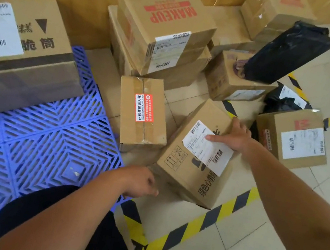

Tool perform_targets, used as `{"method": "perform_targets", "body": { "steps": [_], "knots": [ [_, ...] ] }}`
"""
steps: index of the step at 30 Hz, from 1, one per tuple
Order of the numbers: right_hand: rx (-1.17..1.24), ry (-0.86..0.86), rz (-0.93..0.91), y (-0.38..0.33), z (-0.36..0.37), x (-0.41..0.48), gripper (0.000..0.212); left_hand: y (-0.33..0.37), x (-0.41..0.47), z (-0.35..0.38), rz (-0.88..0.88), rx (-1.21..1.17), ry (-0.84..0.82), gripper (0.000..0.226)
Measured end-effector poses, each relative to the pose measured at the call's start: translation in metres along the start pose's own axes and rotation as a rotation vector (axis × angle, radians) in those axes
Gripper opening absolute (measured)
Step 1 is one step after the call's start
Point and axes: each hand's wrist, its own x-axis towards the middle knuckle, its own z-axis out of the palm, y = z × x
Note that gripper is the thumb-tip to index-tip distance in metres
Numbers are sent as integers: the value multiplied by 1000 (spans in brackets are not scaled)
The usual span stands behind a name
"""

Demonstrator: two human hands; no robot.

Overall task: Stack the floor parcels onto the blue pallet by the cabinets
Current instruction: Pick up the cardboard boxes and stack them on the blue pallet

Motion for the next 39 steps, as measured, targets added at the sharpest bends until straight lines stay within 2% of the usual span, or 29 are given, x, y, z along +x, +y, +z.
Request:
{"method": "perform_targets", "body": {
  "steps": [3, 5, 8, 10, 13, 16, 18, 19, 21, 24, 28, 31, 33, 36, 39],
  "knots": [
    [-10, 12, 7, -1, -1, -2, 136, -1, -6, 3, 31, 69, -1, 60],
    [-5, 3, 34, -2, 0, -9, 140, 4, -7, 5, 50, 60, 16, 68],
    [70, -40, 88, 4, 8, -29, 142, 14, -4, 7, 64, 33, 21, 68],
    [199, -88, 122, 16, 21, -51, 130, 18, -5, 7, 40, 15, -29, 64],
    [485, -124, 165, 47, 38, -76, 96, 25, -11, 8, 41, -1, -98, 59],
    [635, 22, 298, 73, 48, -100, 102, 32, -16, 12, 114, -38, -99, 57],
    [663, 232, 351, 83, 47, -118, 83, 36, -21, 13, 154, -135, -112, 57],
    [651, 329, 358, 86, 45, -126, 77, 38, -26, 12, 180, -189, -101, 56],
    [588, 483, 404, 75, 30, -138, 80, 40, -34, 5, 206, -340, -35, 51],
    [418, 630, 453, 43, -9, -150, 84, 45, -58, -8, 218, -510, 37, 52],
    [296, 701, 338, 8, -70, -169, 91, 53, -92, -23, 223, -651, 62, 43],
    [249, 750, 252, -20, -104, -189, 87, 59, -121, -40, 274, -766, 121, 43],
    [256, 755, 195, -45, -117, -198, 86, 56, -141, -55, 278, -846, 222, 44],
    [400, 691, 50, -91, -122, -211, 82, 40, -176, -79, 270, -934, 399, 42],
    [541, 648, -97, -147, -115, -230, 83, 9, -226, -102, 240, -964, 584, 27]
  ]
}}
